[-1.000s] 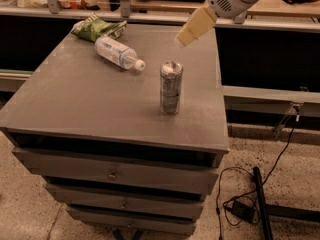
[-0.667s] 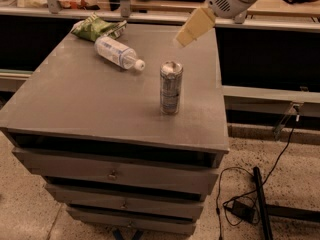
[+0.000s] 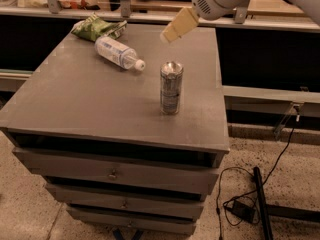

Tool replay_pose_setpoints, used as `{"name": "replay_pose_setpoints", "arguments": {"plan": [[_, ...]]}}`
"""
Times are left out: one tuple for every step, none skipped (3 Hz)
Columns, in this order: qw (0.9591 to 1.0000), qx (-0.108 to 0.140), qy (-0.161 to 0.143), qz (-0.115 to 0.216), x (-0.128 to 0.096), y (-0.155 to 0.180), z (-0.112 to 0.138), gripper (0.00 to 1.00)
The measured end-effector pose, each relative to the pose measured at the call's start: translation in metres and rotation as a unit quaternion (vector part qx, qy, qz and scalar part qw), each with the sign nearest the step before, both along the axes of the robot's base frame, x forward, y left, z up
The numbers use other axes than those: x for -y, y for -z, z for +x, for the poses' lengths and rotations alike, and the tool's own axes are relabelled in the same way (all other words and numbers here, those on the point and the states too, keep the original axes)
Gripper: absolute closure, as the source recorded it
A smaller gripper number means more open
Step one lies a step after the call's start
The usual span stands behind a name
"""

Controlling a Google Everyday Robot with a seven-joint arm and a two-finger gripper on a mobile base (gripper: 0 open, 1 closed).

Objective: Pick blue plastic bottle

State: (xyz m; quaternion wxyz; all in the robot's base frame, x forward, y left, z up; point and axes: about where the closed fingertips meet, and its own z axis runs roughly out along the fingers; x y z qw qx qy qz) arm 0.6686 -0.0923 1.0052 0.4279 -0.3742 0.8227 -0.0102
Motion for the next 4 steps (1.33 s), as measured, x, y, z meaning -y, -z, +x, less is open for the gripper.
{"name": "replay_pose_setpoints", "arguments": {"plan": [[0.9998,0.000,-0.009,0.018,-0.022,0.012,0.027,0.00],[0.9984,-0.009,-0.048,0.028,-0.052,0.029,0.049,0.00],[0.9960,-0.017,-0.079,0.039,-0.080,0.052,0.064,0.00],[0.9959,-0.008,-0.072,0.054,-0.095,0.071,0.071,0.00]]}}
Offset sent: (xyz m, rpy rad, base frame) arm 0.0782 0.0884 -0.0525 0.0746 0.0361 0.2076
